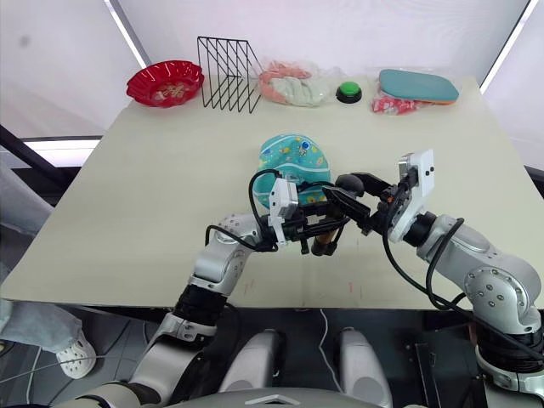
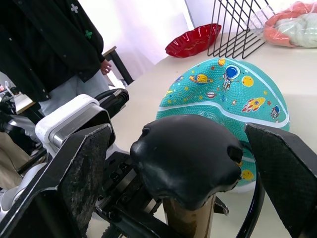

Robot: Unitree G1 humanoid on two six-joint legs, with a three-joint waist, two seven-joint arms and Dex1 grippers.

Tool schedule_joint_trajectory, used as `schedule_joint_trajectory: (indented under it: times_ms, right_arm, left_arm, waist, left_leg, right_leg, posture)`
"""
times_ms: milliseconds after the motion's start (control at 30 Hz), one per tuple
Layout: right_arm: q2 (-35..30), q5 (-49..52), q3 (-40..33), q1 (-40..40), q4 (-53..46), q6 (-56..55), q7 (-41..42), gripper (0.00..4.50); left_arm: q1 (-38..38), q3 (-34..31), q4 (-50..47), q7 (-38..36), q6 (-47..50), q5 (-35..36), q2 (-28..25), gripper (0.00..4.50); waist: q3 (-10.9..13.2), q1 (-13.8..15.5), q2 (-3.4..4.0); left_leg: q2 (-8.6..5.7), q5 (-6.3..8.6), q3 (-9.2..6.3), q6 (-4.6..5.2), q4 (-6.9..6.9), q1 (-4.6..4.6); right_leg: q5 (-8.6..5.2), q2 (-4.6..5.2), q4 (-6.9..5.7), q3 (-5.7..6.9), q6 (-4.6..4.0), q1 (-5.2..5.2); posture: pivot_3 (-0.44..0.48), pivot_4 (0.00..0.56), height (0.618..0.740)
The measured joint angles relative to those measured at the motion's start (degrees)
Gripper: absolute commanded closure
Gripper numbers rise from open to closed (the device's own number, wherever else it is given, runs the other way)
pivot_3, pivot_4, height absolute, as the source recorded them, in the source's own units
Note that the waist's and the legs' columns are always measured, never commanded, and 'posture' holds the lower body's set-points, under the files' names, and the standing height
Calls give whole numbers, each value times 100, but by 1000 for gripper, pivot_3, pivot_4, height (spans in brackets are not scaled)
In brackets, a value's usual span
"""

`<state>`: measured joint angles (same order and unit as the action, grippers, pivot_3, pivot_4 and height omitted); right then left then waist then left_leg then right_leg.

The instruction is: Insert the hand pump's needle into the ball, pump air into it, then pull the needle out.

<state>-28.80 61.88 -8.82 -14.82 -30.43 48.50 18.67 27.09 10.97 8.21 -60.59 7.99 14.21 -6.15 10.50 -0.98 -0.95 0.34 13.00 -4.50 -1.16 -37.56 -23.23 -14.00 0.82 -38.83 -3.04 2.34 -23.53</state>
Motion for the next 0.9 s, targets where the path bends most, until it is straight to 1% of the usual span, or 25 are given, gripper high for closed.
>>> schedule_joint_trajectory:
  times_ms: [200, 233, 267, 300, 333, 400, 433, 700, 733, 800, 833, 867, 900]
  right_arm:
    - [69, -92, 118, -61, 0, -25, 44, 0]
    - [76, -96, 118, -74, 0, -42, 49, 396]
    - [87, -97, 117, -78, 0, -51, 52, 530]
    - [118, -116, 118, -87, 6, -65, 51, 827]
    - [134, -136, 115, -100, 34, -80, 43, 1488]
    - [178, -173, 121, -173, 128, -112, 36, 2131]
    - [199, -171, 128, -182, 127, -113, 44, 2339]
    - [212, -191, 130, -186, 134, -119, 99, 2383]
    - [212, -200, 135, -186, 136, -119, 104, 2383]
    - [206, -268, 204, -238, 136, -120, 139, 2383]
    - [201, -297, 229, -261, 135, -120, 180, 2383]
    - [193, -328, 242, -278, 135, -120, 226, 2383]
    - [184, -346, 249, -286, 135, -120, 236, 2383]
  left_arm:
    - [0, 36, -18, 78, 0, 70, -15, 3510]
    - [0, 36, -18, 84, 0, 74, -19, 3510]
    - [0, 37, -18, 85, 0, 76, -23, 3510]
    - [0, 37, -19, 87, 0, 86, -31, 3510]
    - [0, 37, -27, 84, 0, 111, -39, 3510]
    - [2, 36, -45, 102, 0, 156, -46, 3510]
    - [3, 36, -47, 107, 0, 166, -45, 3510]
    - [2, 73, -98, 168, 4, 185, -115, 3510]
    - [2, 75, -99, 169, 26, 196, -131, 2458]
    - [-5, 77, -147, 168, 264, 302, -231, 1565]
    - [-12, 69, -209, 174, 393, 358, -308, 952]
    - [-27, 32, -278, 183, 526, 409, -411, 497]
    - [-32, 10, -310, 189, 594, 419, -475, 171]
  waist:
    - [0, 1, 0]
    - [0, 0, 0]
    - [0, 0, 0]
    - [0, 0, 0]
    - [0, -2, 0]
    - [0, -4, 0]
    - [0, -3, 0]
    - [0, -3, 0]
    - [0, -3, 0]
    - [0, -15, 0]
    - [0, -23, 0]
    - [0, -32, 0]
    - [0, -37, 0]
  left_leg:
    - [0, 0, 0, 0, 0, 0]
    - [0, 0, 0, 0, 0, 0]
    - [0, 0, -1, 0, 1, 0]
    - [0, 0, -1, 0, 1, 0]
    - [0, 0, 0, 0, 1, 0]
    - [0, 0, 0, 0, 1, 1]
    - [0, 0, 0, 0, 1, 0]
    - [0, 0, 0, 0, 4, 1]
    - [0, 0, 0, 0, 4, 1]
    - [1, 0, 0, 0, 4, 1]
    - [2, 0, 0, 0, 5, 2]
    - [3, 0, -1, 0, 7, 4]
    - [4, 0, -1, 0, 9, 5]
  right_leg:
    - [0, 0, 1, 0, 0, 0]
    - [0, 0, 1, 0, 0, 0]
    - [0, 0, 1, 1, 0, 0]
    - [0, 0, 1, 1, 0, 0]
    - [0, 0, 1, 0, 0, 0]
    - [0, 0, 1, 0, 0, 0]
    - [0, -1, 1, 0, 0, 0]
    - [-1, -1, 2, 0, 0, 0]
    - [-1, -1, 2, 0, 0, 0]
    - [-1, -1, 2, 0, 1, -1]
    - [-1, -3, 1, 0, 1, -1]
    - [-6, -4, 1, 0, 7, -1]
    - [-11, -4, 1, 0, 15, -1]
  posture:
    - [0, 150, 740]
    - [0, 150, 740]
    - [0, 150, 740]
    - [0, 150, 740]
    - [0, 150, 740]
    - [0, 150, 740]
    - [0, 150, 740]
    - [0, 150, 740]
    - [0, 150, 740]
    - [0, 150, 740]
    - [0, 150, 740]
    - [0, 150, 740]
    - [0, 150, 740]
